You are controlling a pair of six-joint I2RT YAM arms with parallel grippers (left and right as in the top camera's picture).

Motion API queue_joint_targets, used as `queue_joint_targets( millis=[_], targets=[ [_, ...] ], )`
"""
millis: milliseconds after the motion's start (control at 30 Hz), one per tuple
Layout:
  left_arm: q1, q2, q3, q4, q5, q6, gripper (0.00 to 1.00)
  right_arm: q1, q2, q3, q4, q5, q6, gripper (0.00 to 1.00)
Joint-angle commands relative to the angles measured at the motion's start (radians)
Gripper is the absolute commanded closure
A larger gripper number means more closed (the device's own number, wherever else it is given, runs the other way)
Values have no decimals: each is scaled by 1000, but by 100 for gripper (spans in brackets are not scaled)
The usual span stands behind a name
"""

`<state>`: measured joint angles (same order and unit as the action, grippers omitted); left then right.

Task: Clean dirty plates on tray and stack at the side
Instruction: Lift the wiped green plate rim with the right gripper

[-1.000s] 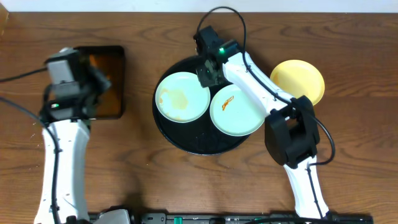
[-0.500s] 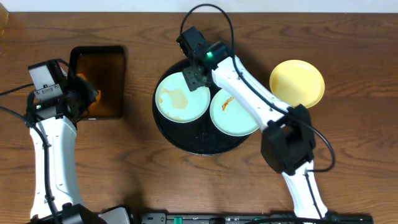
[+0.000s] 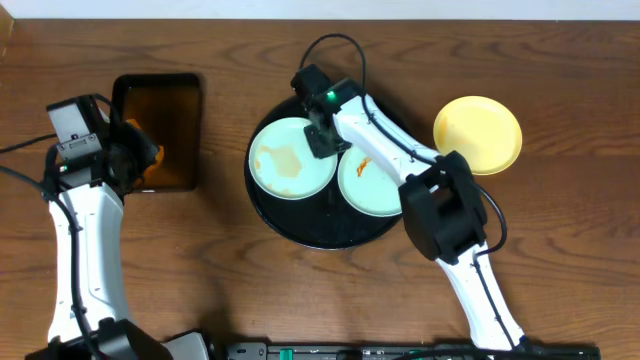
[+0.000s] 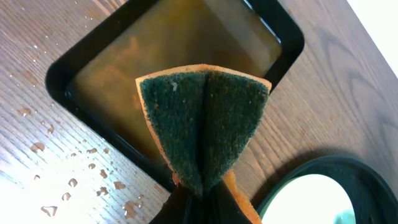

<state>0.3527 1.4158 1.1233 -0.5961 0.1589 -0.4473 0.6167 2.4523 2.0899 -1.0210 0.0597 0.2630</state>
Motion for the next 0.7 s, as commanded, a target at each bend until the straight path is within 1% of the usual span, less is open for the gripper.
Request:
queue_joint_targets(
  millis=[0, 133, 367, 667],
  targets=[
    [2, 15, -1, 2, 10, 10, 92, 9, 18, 5, 5, -27, 21, 99],
    [2, 15, -1, 1, 10, 10, 93, -13, 1, 9, 18, -180, 21, 99],
    [2, 15, -1, -3, 10, 10, 93, -129, -10, 20, 46, -592, 21, 98],
    [2, 15, -1, -6, 10, 10, 93, -245, -10, 21, 45, -829, 9, 98]
  ],
)
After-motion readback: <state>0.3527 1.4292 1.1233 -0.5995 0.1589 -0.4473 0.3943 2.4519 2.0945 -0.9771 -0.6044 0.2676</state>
